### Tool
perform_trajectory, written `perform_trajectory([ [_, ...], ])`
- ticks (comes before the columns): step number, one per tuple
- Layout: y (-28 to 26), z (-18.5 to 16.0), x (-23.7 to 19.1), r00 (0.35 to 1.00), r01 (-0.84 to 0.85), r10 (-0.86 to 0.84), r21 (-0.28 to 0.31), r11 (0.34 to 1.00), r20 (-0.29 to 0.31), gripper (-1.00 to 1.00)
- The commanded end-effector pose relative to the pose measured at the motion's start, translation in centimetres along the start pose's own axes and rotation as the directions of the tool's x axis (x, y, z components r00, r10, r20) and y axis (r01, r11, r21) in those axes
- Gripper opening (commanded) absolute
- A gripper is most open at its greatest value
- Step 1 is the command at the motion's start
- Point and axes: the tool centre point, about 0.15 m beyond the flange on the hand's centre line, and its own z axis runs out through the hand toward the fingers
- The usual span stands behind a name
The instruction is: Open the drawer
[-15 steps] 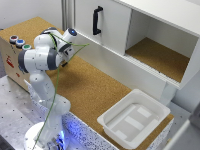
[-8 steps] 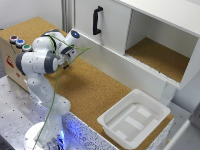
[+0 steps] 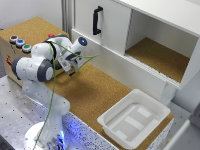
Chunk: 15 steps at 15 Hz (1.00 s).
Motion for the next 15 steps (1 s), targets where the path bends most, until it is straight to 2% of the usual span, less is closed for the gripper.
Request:
perform_trajectory([
  [1,6.4,-1.5,3.5,1.000,-0.019,0.019,0.017,1.000,-0.004,-1.00],
  [5,8.0,-2.9,3.9,0.999,-0.046,0.046,-0.001,0.999,-0.012,-1.00],
  [6,7.7,-3.2,4.0,1.000,-0.021,0.021,-0.026,0.999,-0.006,1.00],
  [7,6.3,-4.2,4.0,0.998,0.063,-0.063,-0.095,0.993,0.004,1.00],
  [8,5.6,-5.0,3.9,0.995,0.100,-0.101,-0.107,0.989,-0.001,1.00],
  [10,4.6,-7.6,3.5,0.993,0.119,-0.120,-0.207,0.971,0.008,1.00],
  [12,5.3,-9.6,3.0,0.999,0.043,-0.037,-0.243,0.969,0.030,1.00],
  [15,4.3,-12.0,2.5,0.993,0.120,-0.115,-0.318,0.940,0.033,1.00],
])
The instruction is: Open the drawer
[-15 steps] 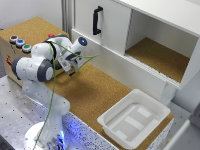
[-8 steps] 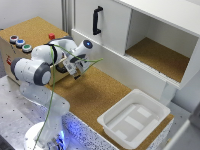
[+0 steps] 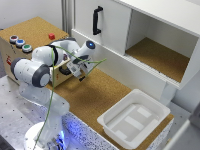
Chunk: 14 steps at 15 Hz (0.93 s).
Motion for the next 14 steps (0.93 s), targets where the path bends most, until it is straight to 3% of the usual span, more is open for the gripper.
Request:
perform_trajectory([
  [1,-1.1,-6.6,-0.1,0.994,0.090,-0.075,-0.191,0.977,0.082,1.00],
  [5,-3.8,-10.5,0.3,0.977,0.213,-0.198,-0.327,0.921,0.079,1.00],
  [7,-5.4,-11.9,0.1,0.965,0.260,-0.246,-0.361,0.895,0.085,1.00],
  [10,-7.7,-14.1,-0.9,0.947,0.320,-0.307,-0.354,0.879,0.094,1.00],
  [12,-9.6,-16.3,-2.0,0.930,0.362,-0.361,-0.324,0.874,0.067,1.00],
  [13,-10.5,-17.3,-2.6,0.911,0.408,-0.409,-0.266,0.873,0.052,1.00],
  [14,-11.2,-17.8,-3.3,0.898,0.437,-0.434,-0.283,0.854,0.075,1.00],
])
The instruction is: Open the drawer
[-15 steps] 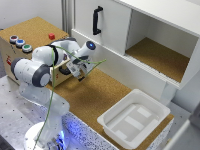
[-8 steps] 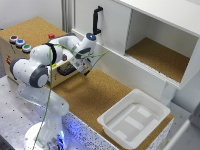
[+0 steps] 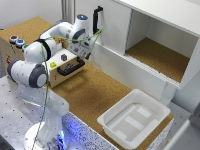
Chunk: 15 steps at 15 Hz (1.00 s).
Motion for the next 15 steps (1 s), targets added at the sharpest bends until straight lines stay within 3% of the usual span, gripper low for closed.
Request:
perform_trajectory([
  [1,-3.71,-6.10,-1.89,0.989,0.145,-0.145,-0.013,0.989,0.001,1.00],
  [3,-4.55,-7.03,-2.33,0.984,0.175,-0.175,-0.001,0.985,0.026,1.00],
  [15,-4.55,-7.03,-2.33,0.984,0.175,-0.175,-0.001,0.985,0.026,1.00],
])
